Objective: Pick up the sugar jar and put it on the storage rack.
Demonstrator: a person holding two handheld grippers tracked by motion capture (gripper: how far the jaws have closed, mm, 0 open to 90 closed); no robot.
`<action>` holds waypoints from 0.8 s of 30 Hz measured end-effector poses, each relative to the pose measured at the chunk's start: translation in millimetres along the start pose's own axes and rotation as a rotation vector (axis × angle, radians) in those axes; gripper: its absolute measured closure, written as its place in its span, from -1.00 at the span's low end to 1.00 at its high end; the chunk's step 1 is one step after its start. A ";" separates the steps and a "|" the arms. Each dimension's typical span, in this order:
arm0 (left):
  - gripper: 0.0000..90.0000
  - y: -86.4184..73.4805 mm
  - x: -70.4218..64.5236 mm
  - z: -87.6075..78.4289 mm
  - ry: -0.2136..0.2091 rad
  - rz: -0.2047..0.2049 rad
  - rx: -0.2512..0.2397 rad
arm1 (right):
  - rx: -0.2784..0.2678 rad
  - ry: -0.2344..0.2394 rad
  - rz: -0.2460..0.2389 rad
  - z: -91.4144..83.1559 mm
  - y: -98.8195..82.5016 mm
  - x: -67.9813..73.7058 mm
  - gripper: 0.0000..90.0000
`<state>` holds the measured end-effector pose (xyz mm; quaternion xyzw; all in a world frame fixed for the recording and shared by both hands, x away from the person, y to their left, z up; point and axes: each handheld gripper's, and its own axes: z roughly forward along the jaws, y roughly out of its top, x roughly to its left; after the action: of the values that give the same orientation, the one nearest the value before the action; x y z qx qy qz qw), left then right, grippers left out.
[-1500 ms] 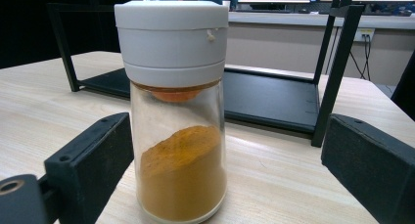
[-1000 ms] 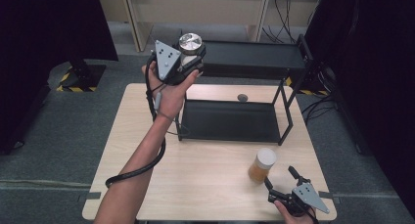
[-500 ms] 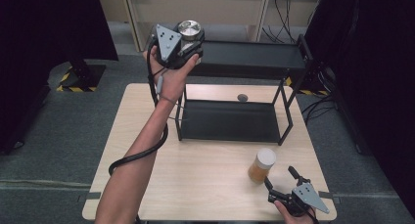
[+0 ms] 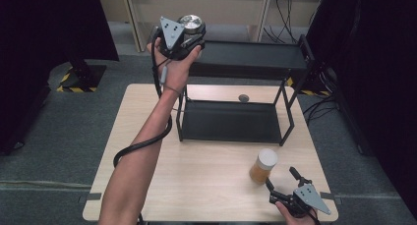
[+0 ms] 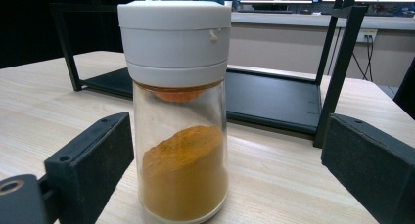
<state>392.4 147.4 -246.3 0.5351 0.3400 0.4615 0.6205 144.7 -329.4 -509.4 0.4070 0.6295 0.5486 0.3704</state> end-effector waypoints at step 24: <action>-0.23 -12.7 7.0 16.8 0.026 -0.035 0.044 | 0.002 0.003 -0.008 0.1 0.5 0.5 -0.88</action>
<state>412.8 148.1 -254.8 0.5366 0.3675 0.4501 0.6119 144.6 -328.9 -509.0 0.4042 0.6322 0.5469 0.3712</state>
